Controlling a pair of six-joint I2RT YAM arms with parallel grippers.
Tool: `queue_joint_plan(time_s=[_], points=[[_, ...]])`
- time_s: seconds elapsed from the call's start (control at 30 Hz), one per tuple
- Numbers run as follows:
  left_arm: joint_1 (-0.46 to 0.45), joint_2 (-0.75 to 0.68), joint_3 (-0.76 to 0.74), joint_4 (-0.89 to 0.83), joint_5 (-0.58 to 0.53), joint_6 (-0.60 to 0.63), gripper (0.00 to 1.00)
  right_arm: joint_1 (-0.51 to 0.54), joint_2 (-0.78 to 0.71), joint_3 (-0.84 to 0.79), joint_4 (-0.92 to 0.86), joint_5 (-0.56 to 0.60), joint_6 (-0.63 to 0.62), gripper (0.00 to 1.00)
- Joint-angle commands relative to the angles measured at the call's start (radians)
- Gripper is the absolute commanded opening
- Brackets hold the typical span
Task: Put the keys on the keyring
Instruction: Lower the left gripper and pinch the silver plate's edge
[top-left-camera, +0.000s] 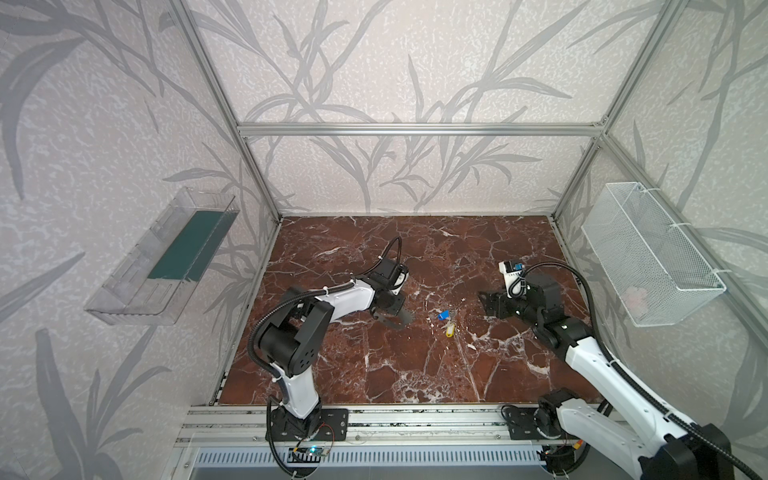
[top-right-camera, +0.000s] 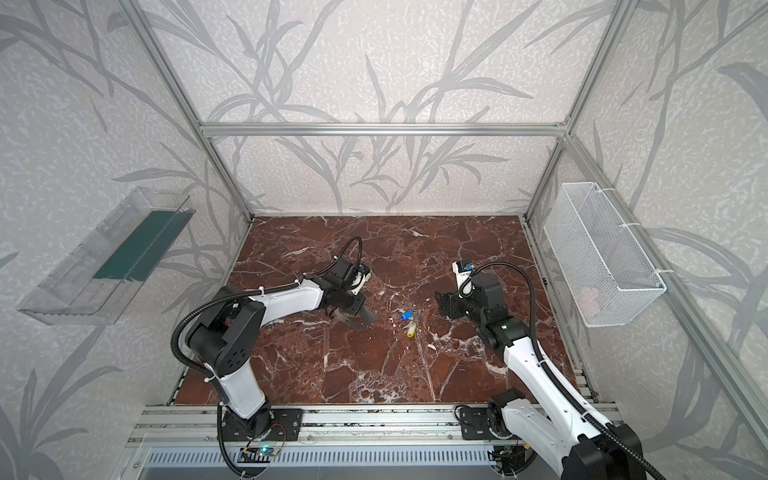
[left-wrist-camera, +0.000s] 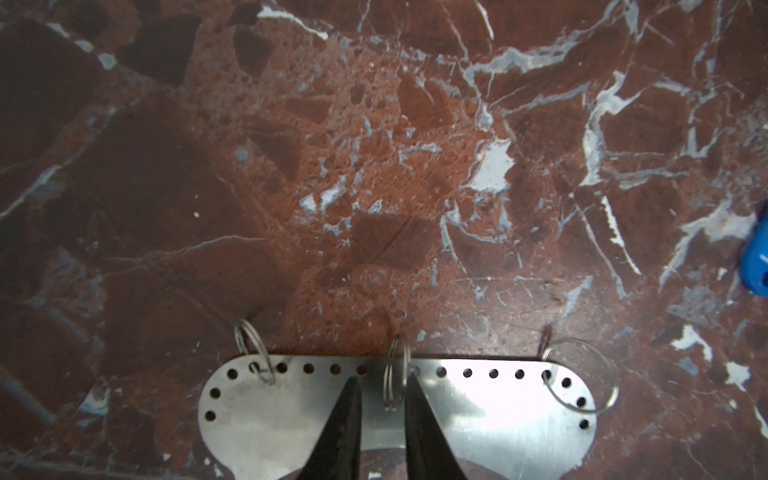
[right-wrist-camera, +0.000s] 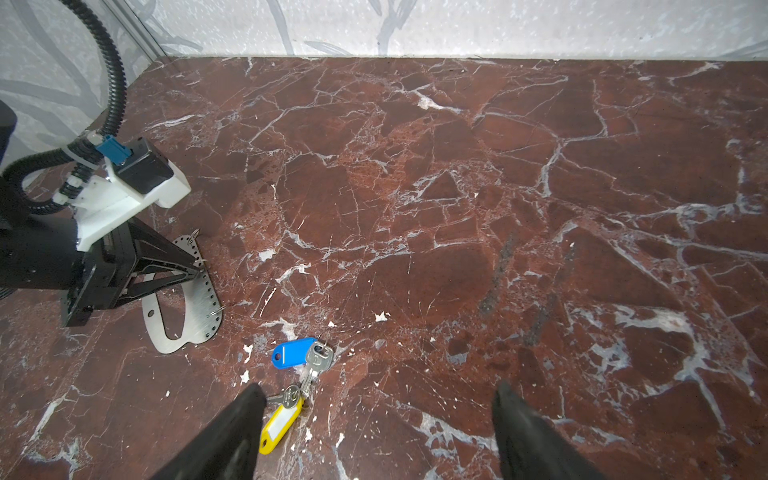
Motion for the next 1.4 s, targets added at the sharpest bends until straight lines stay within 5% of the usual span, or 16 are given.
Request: queue_joint_plan(time_s=[0.0,1.37], points=[[0.005,0.023,0.039,-0.013,-0.012,0.018,0.21,0.004,-0.012,0.012,-0.008,0.010,-0.005,0.84],[0.005,0.008,0.005,-0.022,0.008,-0.003,0.21,0.004,-0.004,0.005,-0.004,0.011,-0.003,0.84]])
